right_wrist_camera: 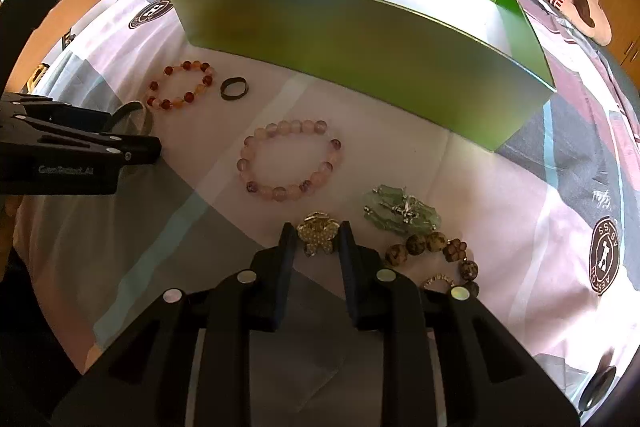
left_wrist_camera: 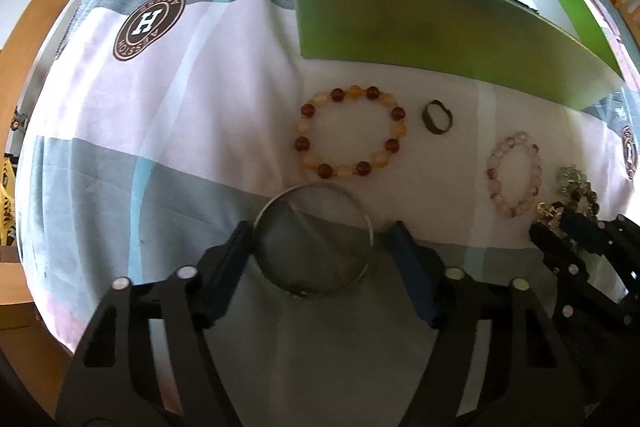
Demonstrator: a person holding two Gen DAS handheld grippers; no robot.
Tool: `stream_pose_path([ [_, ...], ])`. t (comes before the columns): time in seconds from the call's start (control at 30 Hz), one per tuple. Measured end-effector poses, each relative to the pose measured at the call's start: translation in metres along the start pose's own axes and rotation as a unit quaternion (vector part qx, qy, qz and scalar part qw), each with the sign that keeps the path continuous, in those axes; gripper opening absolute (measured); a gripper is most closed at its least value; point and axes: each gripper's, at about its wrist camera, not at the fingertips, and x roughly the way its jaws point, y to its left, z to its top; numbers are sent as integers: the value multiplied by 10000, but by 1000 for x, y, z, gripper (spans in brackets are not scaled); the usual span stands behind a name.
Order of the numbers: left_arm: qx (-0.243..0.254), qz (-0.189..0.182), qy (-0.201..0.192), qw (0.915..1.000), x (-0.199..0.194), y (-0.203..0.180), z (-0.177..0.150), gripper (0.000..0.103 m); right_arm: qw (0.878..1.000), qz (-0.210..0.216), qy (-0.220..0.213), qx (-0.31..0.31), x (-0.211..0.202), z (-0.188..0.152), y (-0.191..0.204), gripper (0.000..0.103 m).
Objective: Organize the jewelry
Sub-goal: 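Move the left tool back over the silver bangle, then close the left tool on the rim of the silver bangle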
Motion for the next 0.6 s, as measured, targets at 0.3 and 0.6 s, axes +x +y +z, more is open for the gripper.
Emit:
stream_pose_path([
  [0.3,-53,-342,47,9994,-9,0,-2,73,10000,7,-2,10,0,0,-1,24],
  [0.6,-276,-593,102,9978,-2,24,10,72,10000,1,-8,9,-1,0,-1,24],
])
